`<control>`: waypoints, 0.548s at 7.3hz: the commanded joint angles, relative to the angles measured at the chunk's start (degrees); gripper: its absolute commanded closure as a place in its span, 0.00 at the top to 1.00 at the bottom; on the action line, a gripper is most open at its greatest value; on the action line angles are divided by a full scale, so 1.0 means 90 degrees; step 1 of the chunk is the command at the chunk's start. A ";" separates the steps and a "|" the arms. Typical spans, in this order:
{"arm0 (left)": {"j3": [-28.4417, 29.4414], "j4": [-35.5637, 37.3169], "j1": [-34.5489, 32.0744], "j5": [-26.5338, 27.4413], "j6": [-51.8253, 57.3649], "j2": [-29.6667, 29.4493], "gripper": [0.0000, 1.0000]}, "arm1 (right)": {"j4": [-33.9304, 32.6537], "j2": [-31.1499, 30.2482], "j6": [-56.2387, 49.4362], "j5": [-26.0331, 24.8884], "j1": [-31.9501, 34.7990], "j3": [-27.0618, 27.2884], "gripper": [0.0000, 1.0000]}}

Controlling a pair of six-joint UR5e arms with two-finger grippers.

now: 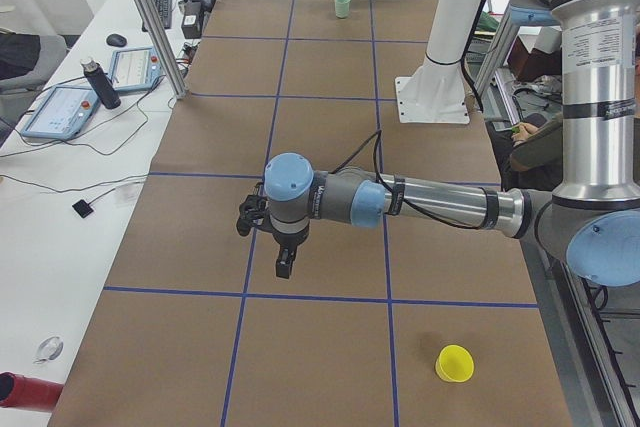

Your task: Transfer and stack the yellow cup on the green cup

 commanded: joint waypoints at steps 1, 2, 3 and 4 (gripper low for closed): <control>-0.0001 -0.0020 0.0005 -0.0031 0.0010 0.0027 1.00 | 0.0009 0.0054 0.0005 0.0000 -0.0001 0.0021 1.00; -0.0020 -0.0011 0.0005 -0.0031 0.0000 0.0018 1.00 | 0.0009 0.0064 0.0005 0.0000 -0.0011 0.0021 1.00; 0.0009 -0.0020 0.0005 -0.0022 0.0000 0.0037 1.00 | 0.0009 0.0064 0.0005 0.0009 -0.0011 0.0021 1.00; 0.0009 -0.0020 0.0005 -0.0022 0.0000 0.0037 1.00 | 0.0009 0.0064 0.0005 0.0048 -0.0011 0.0021 1.00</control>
